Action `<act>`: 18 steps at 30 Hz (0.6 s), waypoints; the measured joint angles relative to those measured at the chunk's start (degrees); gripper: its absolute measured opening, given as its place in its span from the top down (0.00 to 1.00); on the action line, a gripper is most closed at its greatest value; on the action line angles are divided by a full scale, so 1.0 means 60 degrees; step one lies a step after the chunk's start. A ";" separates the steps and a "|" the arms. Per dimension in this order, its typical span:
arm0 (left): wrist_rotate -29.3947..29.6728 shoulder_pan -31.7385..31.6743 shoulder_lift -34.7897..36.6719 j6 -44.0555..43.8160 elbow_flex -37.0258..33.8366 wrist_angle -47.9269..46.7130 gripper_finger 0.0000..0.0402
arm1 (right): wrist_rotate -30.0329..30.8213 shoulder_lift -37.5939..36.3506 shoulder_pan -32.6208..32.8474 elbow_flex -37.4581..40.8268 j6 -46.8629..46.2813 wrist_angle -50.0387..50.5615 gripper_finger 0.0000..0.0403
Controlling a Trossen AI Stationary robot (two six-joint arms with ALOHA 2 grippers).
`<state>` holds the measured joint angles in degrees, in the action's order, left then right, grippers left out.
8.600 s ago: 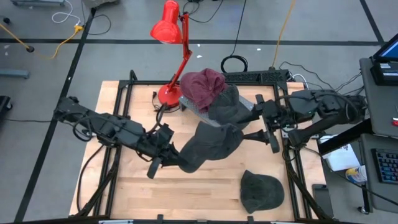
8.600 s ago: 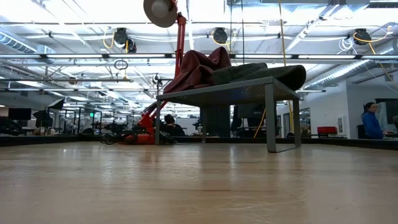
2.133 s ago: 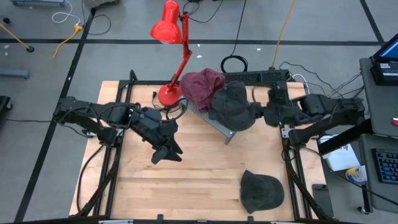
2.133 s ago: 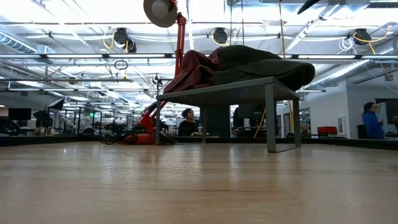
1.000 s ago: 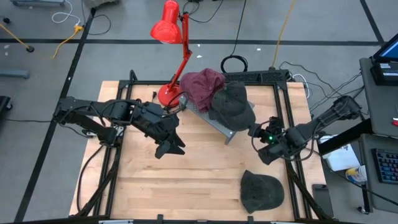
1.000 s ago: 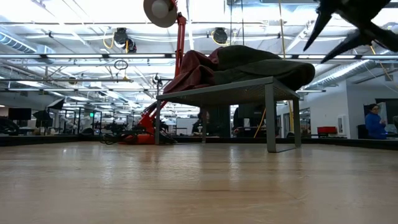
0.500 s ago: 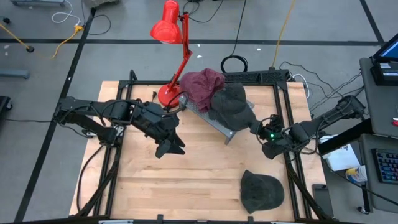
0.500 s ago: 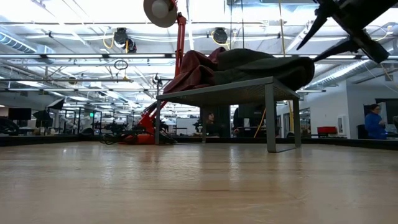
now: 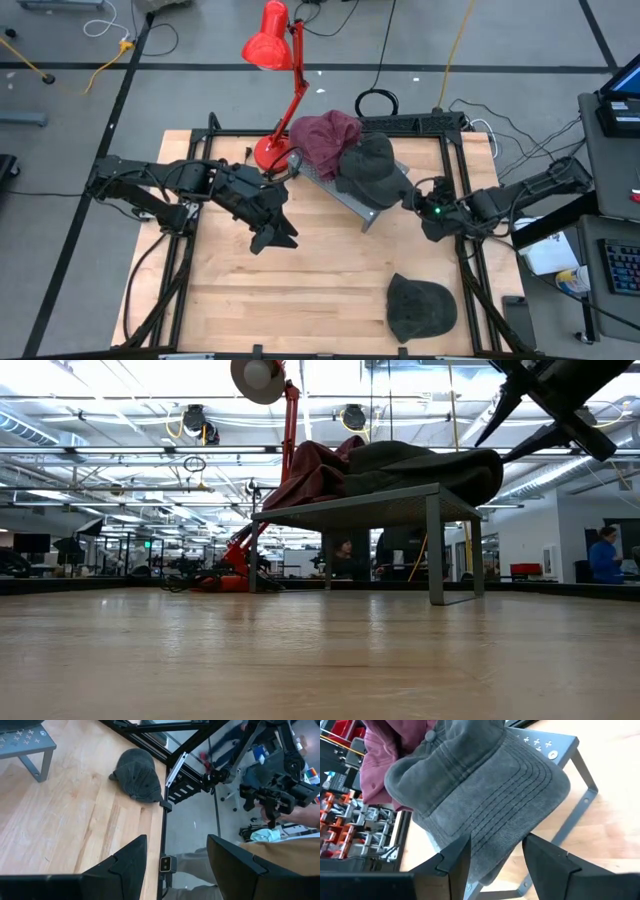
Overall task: Pick & Place hat
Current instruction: Stack the black cap on top of the black cap on the shelf
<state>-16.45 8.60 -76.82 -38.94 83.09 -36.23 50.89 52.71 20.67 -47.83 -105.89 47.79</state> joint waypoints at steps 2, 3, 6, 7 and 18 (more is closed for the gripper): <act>0.0001 0.0000 0.0000 0.0007 0.0000 0.0000 0.47 | -0.0033 0.0000 -0.0089 0.0000 0.0036 -0.0003 0.58; 0.0001 0.0000 0.0000 0.0007 0.0000 -0.0002 0.47 | -0.0140 0.0000 -0.0131 0.0000 0.0020 -0.0005 0.58; 0.0001 0.0000 0.0000 0.0001 0.0000 0.0000 0.47 | -0.1226 -0.0016 -0.0235 0.0000 -0.0041 0.0002 0.58; 0.0001 0.0000 0.0000 0.0000 0.0000 -0.0001 0.47 | -0.1595 -0.0028 -0.0244 0.0000 0.0040 -0.0002 0.58; -0.0002 0.0000 0.0000 0.0002 0.0000 0.0000 0.47 | -0.2680 -0.0724 -0.0029 -0.0004 0.2798 -0.0299 0.58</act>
<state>-16.47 8.60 -76.82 -38.93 83.09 -36.23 34.82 48.36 20.49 -47.86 -89.11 46.00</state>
